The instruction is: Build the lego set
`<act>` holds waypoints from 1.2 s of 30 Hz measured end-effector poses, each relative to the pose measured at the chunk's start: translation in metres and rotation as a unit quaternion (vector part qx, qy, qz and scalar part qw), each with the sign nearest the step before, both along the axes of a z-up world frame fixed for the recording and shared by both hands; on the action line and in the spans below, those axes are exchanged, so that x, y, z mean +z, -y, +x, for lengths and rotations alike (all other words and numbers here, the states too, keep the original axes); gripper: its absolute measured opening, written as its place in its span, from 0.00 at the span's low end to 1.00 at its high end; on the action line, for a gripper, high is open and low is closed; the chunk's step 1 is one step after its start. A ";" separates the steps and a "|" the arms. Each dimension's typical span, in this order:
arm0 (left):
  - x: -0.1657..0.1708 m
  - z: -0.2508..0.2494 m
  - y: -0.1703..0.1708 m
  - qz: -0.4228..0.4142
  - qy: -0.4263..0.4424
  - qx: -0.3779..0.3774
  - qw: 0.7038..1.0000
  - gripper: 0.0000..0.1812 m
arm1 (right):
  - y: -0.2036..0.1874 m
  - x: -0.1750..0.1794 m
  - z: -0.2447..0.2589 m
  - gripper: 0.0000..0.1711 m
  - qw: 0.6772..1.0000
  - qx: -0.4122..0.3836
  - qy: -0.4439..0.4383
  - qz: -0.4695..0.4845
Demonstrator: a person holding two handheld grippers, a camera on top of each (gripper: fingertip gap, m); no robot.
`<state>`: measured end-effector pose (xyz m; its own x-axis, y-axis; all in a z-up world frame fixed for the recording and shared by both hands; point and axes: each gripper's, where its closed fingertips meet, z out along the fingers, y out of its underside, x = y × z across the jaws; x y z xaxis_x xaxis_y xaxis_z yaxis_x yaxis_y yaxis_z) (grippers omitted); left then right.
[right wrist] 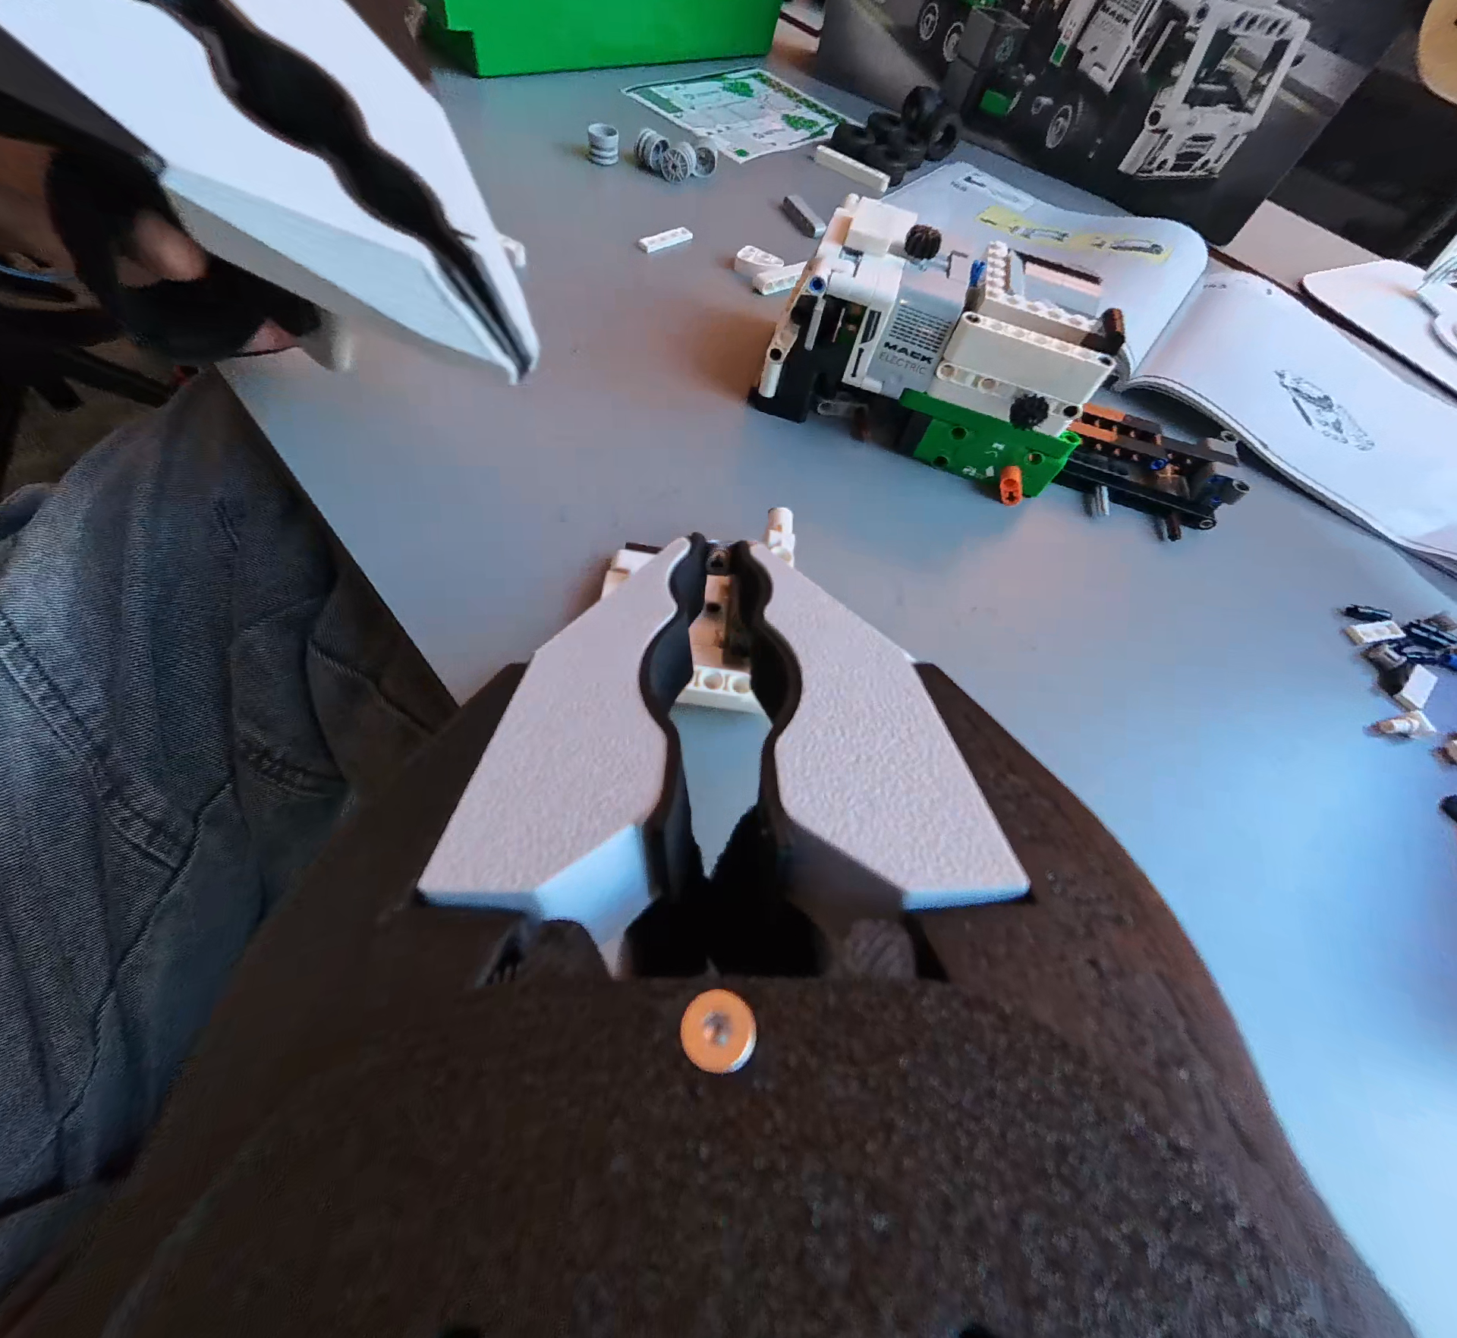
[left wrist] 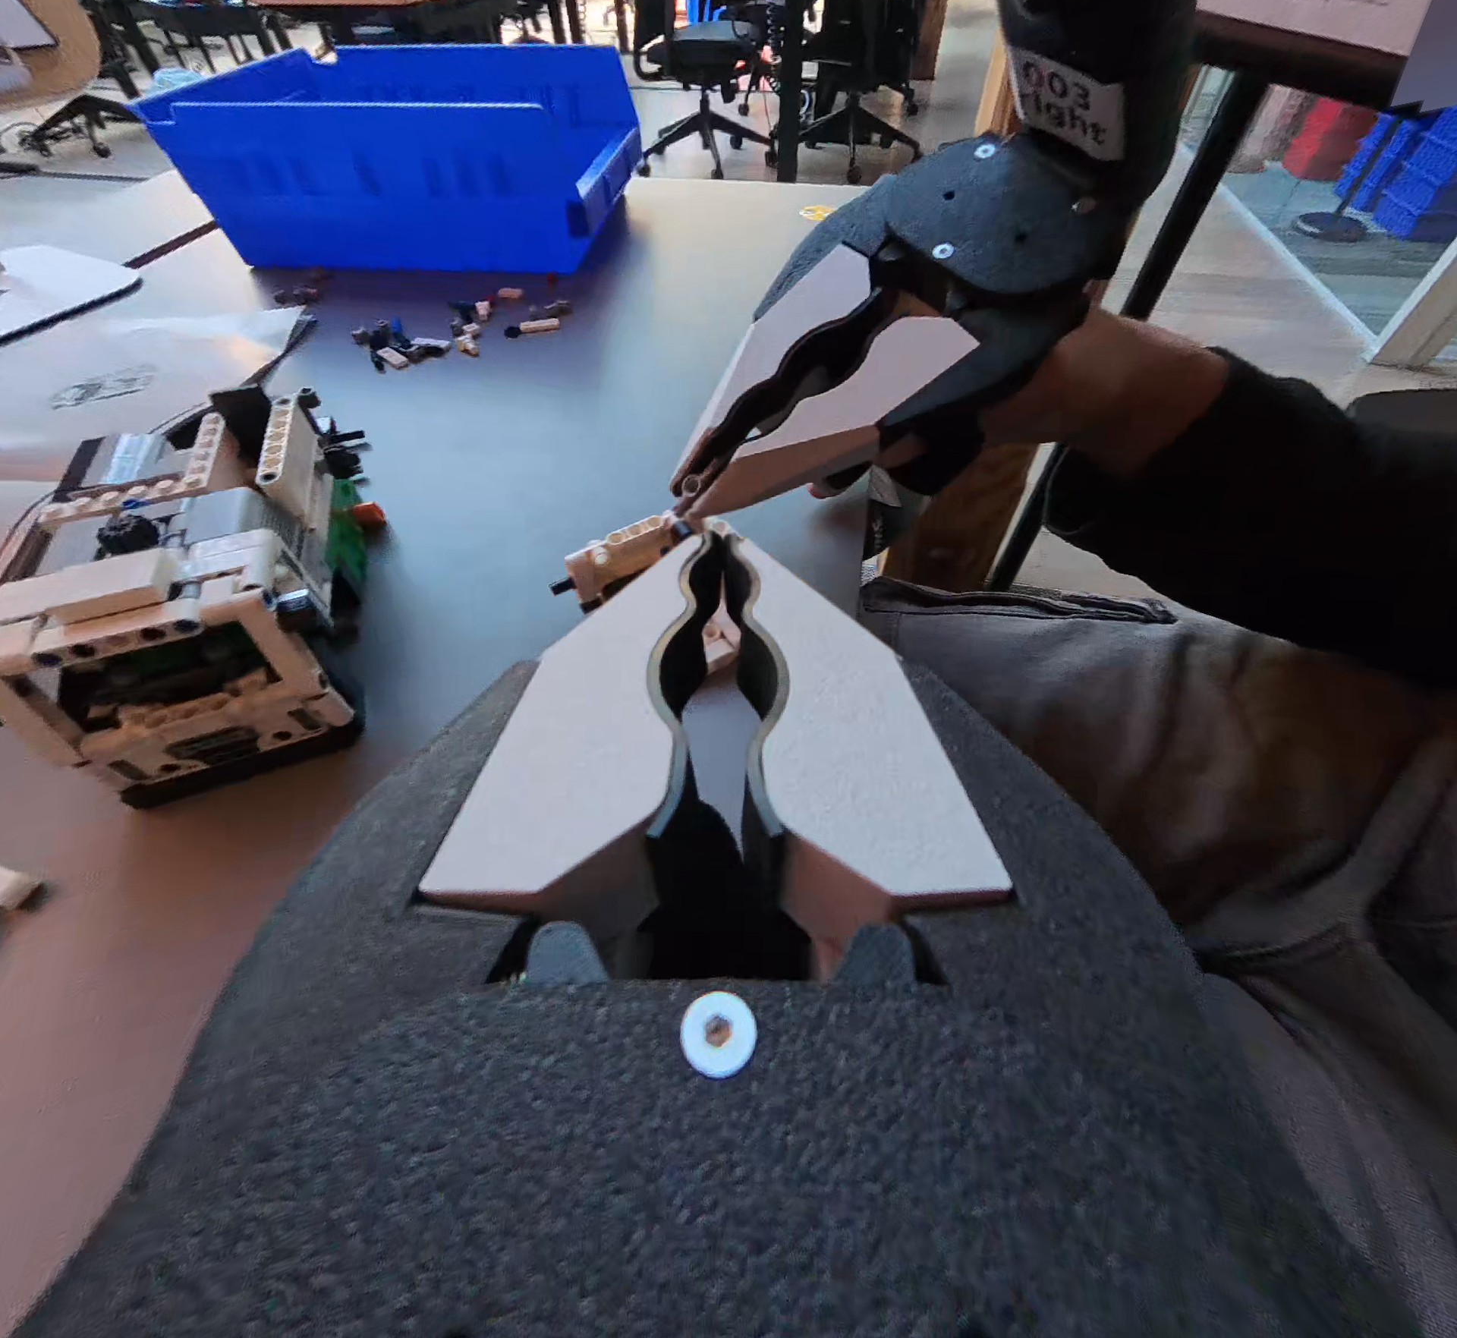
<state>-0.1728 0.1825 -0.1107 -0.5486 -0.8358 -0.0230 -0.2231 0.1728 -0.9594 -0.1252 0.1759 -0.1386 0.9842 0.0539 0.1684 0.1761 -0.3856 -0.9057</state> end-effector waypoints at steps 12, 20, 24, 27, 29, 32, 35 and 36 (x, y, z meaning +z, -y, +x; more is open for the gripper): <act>-0.005 -0.015 0.044 0.051 -0.061 -0.070 0.994 0.00 | 0.001 0.008 0.001 0.04 1.000 0.002 0.008 0.023; -0.015 -0.012 0.050 0.048 -0.065 -0.072 0.994 0.00 | -0.002 0.002 0.001 0.04 1.000 0.002 0.015 0.019; -0.008 -0.012 0.044 0.046 -0.032 -0.061 0.997 0.00 | -0.003 0.001 0.001 0.04 1.000 0.003 0.016 0.018; 0.013 -0.014 0.041 0.023 0.029 -0.060 0.998 0.00 | -0.004 0.000 0.000 0.04 1.000 0.004 0.017 0.018; 0.024 -0.014 0.037 0.024 0.070 -0.050 0.996 0.00 | -0.004 0.000 0.000 0.04 1.000 0.004 0.019 0.018; 0.029 -0.012 0.026 0.049 0.088 -0.017 0.995 0.00 | -0.005 -0.001 0.000 0.04 1.000 0.003 0.023 0.017; 0.021 0.004 -0.023 0.152 0.071 0.124 0.978 0.00 | -0.004 0.000 0.001 0.04 1.000 0.003 0.024 0.019; 0.016 0.008 -0.043 0.208 0.070 0.175 0.960 0.00 | -0.004 0.001 0.001 0.04 0.999 0.002 0.025 0.020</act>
